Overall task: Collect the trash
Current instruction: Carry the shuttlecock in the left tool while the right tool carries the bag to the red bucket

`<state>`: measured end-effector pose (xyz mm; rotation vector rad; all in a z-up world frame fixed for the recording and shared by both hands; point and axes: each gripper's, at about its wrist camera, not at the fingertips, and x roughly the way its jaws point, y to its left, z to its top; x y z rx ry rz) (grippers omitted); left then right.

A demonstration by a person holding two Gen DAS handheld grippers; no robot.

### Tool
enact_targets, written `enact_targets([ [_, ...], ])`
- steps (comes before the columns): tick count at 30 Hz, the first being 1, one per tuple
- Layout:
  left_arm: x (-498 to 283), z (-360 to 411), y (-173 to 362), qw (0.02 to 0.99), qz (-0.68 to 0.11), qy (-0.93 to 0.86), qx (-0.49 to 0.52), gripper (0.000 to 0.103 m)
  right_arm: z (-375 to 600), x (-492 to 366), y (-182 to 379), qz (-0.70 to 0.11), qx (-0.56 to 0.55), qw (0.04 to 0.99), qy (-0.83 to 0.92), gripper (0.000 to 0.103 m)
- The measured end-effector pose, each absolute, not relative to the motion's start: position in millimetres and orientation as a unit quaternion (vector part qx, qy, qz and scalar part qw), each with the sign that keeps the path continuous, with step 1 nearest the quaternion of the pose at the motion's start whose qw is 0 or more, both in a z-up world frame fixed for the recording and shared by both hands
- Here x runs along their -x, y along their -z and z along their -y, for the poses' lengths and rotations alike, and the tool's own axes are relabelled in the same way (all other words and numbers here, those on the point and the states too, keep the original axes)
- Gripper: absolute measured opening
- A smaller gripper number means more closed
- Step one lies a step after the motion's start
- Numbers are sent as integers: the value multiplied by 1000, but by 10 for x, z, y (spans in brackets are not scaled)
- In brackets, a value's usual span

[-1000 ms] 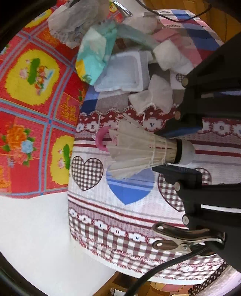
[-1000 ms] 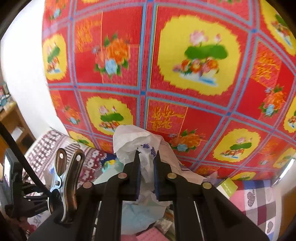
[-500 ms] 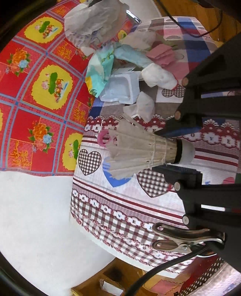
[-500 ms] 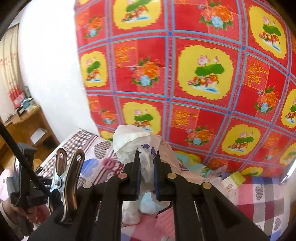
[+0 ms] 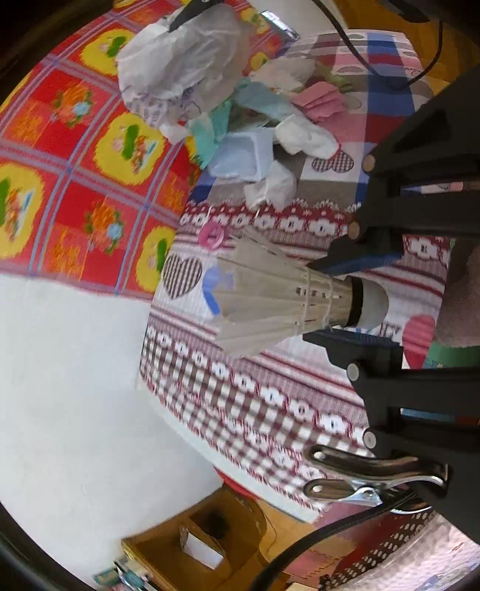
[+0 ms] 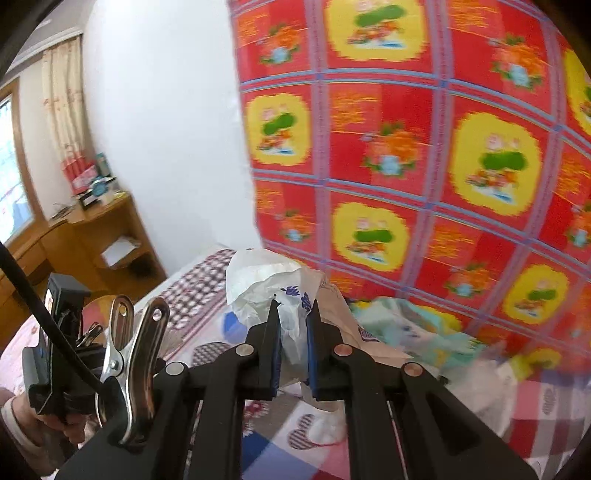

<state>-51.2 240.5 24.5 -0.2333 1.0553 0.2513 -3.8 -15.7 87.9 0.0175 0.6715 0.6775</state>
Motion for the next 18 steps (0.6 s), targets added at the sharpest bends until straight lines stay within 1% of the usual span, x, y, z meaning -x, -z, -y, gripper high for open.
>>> enact_targets([
  [8, 632, -2953, -295, 849, -485, -156, 139, 29, -518, 22, -932, -319, 15, 866, -384, 12],
  [18, 646, -4055, -292, 839, -485, -196, 153, 29, -1647, -96, -926, -329, 22, 841, -428, 12],
])
